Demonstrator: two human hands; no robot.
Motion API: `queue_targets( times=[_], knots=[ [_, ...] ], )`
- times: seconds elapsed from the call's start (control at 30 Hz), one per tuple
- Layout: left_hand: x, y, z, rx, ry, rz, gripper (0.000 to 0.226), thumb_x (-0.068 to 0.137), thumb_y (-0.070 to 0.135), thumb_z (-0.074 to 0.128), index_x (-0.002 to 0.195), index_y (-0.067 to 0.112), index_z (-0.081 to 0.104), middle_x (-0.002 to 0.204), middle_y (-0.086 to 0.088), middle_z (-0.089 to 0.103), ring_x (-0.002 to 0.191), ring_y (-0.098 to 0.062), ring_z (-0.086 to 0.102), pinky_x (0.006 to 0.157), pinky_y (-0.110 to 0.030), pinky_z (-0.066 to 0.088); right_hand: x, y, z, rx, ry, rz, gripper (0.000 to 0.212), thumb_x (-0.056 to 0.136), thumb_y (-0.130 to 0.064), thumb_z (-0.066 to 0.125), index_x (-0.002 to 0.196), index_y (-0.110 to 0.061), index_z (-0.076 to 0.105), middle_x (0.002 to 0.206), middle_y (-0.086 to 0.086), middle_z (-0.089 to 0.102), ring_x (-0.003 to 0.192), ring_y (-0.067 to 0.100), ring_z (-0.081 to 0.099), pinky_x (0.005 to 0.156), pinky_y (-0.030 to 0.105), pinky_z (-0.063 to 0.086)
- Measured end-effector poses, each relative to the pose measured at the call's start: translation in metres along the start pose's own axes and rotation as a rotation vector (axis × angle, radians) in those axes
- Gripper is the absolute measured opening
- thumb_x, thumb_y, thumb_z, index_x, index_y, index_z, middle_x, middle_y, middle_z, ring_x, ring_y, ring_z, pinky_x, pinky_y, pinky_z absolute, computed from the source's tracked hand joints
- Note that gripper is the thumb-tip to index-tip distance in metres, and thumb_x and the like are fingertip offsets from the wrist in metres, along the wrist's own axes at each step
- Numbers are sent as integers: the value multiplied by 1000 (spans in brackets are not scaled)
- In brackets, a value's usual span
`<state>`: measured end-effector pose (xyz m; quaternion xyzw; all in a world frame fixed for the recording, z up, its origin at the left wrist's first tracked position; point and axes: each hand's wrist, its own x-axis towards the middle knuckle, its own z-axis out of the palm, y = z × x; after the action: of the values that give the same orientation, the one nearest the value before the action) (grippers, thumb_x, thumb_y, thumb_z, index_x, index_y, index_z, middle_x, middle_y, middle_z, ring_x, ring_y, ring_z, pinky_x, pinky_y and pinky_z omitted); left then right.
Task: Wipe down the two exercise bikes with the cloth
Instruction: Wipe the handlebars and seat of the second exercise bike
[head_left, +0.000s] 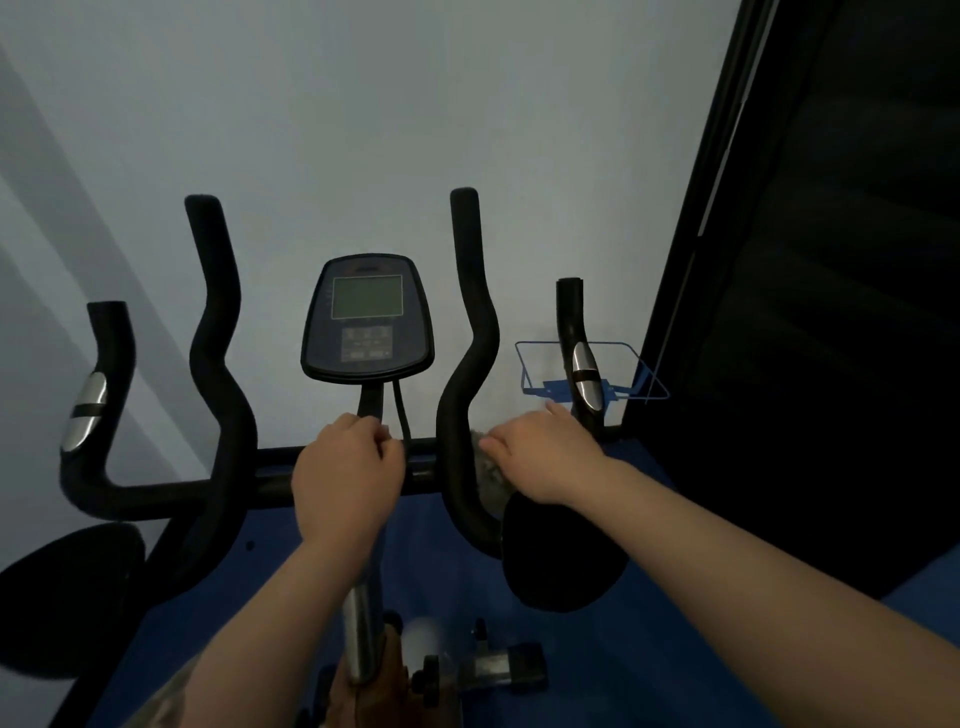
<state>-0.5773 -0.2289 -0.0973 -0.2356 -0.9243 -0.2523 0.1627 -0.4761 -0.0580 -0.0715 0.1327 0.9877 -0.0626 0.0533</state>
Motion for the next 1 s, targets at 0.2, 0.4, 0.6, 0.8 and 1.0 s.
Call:
queue_targets(
  times=[0.2, 0.4, 0.6, 0.8, 1.0],
  knots=[
    [0, -1, -2, 6, -10, 5, 17, 90, 22, 54, 81, 17, 68, 82, 5, 56, 71, -12, 45, 54, -28, 29, 28, -5, -7, 140, -192, 6, 42, 105, -35, 24, 126, -19, 57, 128, 8, 58, 111, 26, 55, 82, 34, 39],
    [1, -3, 0, -48, 16, -3, 19, 91, 23, 53, 76, 17, 65, 76, 6, 55, 66, -12, 48, 50, -26, 27, -3, 32, -10, 296, -163, -242, 28, 101, -41, 43, 124, -32, 56, 101, -11, 57, 101, 16, 55, 94, 42, 45],
    [1, -1, -2, -16, -5, 15, 22, 92, 25, 53, 78, 15, 66, 77, 5, 51, 69, -14, 46, 59, -30, 32, 13, 23, -8, 261, -217, -225, 37, 103, -48, 32, 132, -35, 50, 130, -4, 59, 117, 17, 52, 99, 37, 40],
    [-1, -3, -2, -106, 16, -60, 19, 92, 25, 53, 78, 19, 64, 77, 7, 56, 65, -9, 46, 50, -21, 25, -1, 59, -18, 73, -150, -303, 26, 101, -50, 36, 88, -33, 51, 88, -9, 60, 84, 11, 57, 76, 33, 42],
    [5, 3, -1, 54, -53, 30, 20, 90, 22, 52, 76, 14, 63, 79, 2, 55, 71, -15, 45, 61, -31, 32, 32, 8, -1, 166, -220, -121, 43, 105, -40, 24, 126, -24, 57, 129, 4, 59, 118, 25, 53, 89, 35, 38]
  ],
)
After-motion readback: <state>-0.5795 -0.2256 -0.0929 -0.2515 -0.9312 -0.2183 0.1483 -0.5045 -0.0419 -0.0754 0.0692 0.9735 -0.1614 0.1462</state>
